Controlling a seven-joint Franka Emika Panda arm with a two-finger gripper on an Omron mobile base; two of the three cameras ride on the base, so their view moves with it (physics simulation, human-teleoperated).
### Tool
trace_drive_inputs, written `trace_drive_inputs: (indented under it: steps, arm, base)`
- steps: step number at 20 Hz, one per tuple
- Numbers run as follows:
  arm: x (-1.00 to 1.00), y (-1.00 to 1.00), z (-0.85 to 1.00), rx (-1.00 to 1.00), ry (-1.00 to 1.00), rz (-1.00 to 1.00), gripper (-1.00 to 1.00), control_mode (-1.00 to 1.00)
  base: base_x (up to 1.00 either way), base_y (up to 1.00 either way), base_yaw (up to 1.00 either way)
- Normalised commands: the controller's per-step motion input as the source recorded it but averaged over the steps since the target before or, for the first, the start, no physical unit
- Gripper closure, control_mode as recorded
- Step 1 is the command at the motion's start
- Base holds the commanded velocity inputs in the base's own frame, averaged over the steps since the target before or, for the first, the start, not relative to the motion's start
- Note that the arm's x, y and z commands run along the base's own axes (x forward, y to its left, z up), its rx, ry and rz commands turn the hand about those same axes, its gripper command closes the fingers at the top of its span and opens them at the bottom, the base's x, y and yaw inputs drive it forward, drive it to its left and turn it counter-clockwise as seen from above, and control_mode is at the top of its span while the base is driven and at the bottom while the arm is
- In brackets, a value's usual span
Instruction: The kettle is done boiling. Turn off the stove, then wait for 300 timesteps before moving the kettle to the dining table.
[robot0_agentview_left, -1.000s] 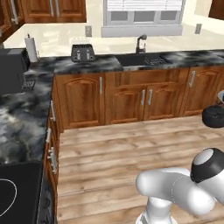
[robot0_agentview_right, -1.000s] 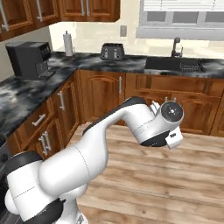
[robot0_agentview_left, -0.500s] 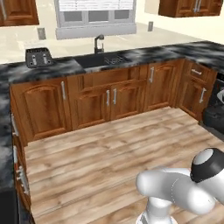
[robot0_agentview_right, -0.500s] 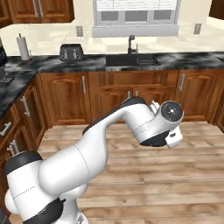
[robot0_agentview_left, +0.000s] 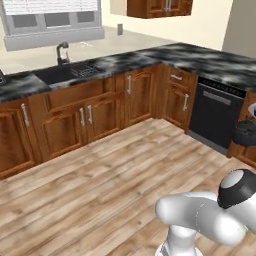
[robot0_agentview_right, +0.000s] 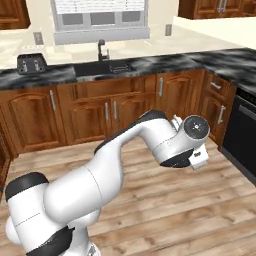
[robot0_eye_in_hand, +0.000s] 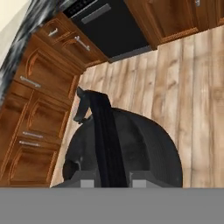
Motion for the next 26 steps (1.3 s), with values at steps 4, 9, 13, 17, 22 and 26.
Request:
trace_drive_inputs:
  steps: [4, 9, 13, 17, 22, 26]
  arm:
    - [0.0, 0.0, 0.0, 0.0, 0.0, 0.0, 1.0, 1.0]
    - [0.0, 0.0, 0.0, 0.0, 0.0, 0.0, 1.0, 1.0]
    - [0.0, 0.0, 0.0, 0.0, 0.0, 0.0, 1.0, 1.0]
    - [0.0, 0.0, 0.0, 0.0, 0.0, 0.0, 1.0, 1.0]
    - [0.0, 0.0, 0.0, 0.0, 0.0, 0.0, 1.0, 1.0]
    - [0.0, 0.0, 0.0, 0.0, 0.0, 0.0, 1.0, 1.0]
  base:
    - [0.11, -0.04, -0.43]
    - [0.01, -0.3, -0.35]
    - [0.0, -0.49, -0.27]
    - [-0.02, -0.53, -0.25]
    - [-0.02, -0.55, -0.23]
    - [-0.02, -0.59, -0.2]
